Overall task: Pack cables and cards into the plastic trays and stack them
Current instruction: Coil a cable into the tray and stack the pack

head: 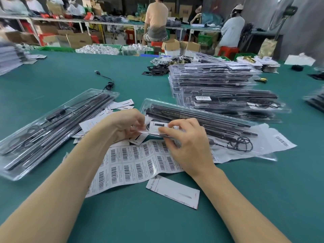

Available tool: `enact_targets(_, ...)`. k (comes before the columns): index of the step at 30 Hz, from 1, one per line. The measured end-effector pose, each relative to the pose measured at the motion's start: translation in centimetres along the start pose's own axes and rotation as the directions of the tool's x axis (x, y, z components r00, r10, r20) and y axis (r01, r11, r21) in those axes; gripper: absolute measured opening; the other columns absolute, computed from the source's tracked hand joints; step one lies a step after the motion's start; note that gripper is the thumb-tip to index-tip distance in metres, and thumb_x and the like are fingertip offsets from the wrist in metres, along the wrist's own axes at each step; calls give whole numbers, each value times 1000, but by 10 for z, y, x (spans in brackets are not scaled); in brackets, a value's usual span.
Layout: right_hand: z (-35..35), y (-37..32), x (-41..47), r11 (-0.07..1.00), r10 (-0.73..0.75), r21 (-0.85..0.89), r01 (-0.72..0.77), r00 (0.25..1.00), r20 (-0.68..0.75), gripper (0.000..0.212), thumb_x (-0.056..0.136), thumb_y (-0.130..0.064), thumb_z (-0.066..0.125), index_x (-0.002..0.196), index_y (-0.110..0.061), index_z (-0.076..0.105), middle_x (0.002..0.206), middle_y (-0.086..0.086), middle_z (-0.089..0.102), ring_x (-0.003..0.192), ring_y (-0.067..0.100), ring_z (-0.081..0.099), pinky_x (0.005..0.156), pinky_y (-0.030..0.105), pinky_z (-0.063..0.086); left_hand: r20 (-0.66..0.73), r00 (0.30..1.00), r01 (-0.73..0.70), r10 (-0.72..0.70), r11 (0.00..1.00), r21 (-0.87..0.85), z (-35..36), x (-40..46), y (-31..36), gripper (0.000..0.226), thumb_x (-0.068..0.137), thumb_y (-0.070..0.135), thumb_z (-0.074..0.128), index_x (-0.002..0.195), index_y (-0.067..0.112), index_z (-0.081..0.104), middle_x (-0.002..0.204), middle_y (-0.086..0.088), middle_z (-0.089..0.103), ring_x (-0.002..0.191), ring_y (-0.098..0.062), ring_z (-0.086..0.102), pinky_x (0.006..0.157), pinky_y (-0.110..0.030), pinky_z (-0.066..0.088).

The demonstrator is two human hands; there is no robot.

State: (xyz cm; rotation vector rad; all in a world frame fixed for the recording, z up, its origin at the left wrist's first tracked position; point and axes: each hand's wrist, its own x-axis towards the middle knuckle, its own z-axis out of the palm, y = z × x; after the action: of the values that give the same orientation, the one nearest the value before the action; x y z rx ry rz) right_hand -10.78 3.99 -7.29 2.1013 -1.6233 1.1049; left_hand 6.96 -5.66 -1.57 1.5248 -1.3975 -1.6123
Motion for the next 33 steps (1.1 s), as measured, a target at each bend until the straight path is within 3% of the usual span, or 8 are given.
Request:
enact_targets(3, 0, -1, 0, 1000, -20, -19, 20, 1000, 13, 18, 88, -22, 77, 105, -27, 78, 103, -6, 68, 96, 23, 56, 73, 41, 48, -19, 1000, 7, -7, 1000, 25, 2, 0, -1, 17, 86, -11, 47, 88, 6, 46, 76, -9, 51, 49, -11, 45, 41, -20, 42)
enact_targets(6, -2, -1, 1, 1000, -1, -23, 1, 999, 36, 18, 88, -23, 75, 106, -25, 75, 104, -7, 68, 98, 21, 56, 75, 40, 48, 50, 998, 35, -34, 999, -17, -3, -2, -2, 17, 90, -9, 52, 81, 6, 50, 68, -10, 57, 46, -11, 45, 36, -17, 38)
enact_targets(10, -4, -3, 2, 998, 14, -66, -9, 997, 72, 31, 81, -20, 79, 111, -21, 72, 107, -6, 68, 101, 22, 57, 79, 42, 49, 32, 999, 26, -25, 999, -39, -3, -5, -2, 8, 93, -5, 55, 96, 0, 60, 69, -8, 61, 46, -9, 55, 42, -17, 49)
enact_targets(15, -7, -2, 4, 996, -45, -82, 44, 999, -17, 39, 78, -6, 80, 116, -14, 76, 114, 0, 75, 105, 26, 66, 84, 40, 55, 80, 997, 2, 5, 997, -77, -1, -9, 5, 10, 91, -6, 50, 96, 2, 53, 78, -9, 52, 51, -11, 42, 42, -16, 45)
enact_targets(21, -3, -3, 2, 997, -70, -39, 68, 996, -53, 36, 79, 4, 79, 114, -6, 76, 114, 8, 75, 109, 32, 71, 99, 43, 54, 53, 999, -1, 3, 999, -46, 3, -11, 4, 11, 90, -8, 49, 88, 2, 53, 79, -12, 53, 51, -12, 44, 40, -18, 45)
enact_targets(24, -3, -6, 0, 994, -82, -69, 80, 996, -26, 32, 80, 0, 80, 111, -8, 77, 111, 6, 76, 106, 30, 72, 95, 42, 56, 18, 1000, 1, -1, 1000, 1, 6, -7, -1, 11, 90, -8, 48, 89, 1, 54, 77, -11, 54, 54, -13, 44, 39, -18, 45)
enact_targets(29, -7, -7, 1, 999, -32, -20, 33, 998, 47, 37, 81, -10, 80, 117, -13, 75, 115, -1, 75, 110, 24, 68, 92, 35, 57, 163, 986, 7, -17, 998, 66, -12, -5, -2, 11, 93, -2, 57, 103, 2, 58, 79, -7, 59, 57, -10, 52, 46, -17, 49)
enact_targets(33, -8, -8, 4, 999, -26, 23, 24, 997, 69, 42, 82, -20, 79, 123, -12, 71, 123, -1, 70, 116, 19, 60, 96, 29, 52, 111, 994, -11, 15, 999, -33, -22, -4, -2, 11, 95, 9, 62, 106, 7, 61, 91, -8, 62, 62, -12, 59, 52, -19, 54)
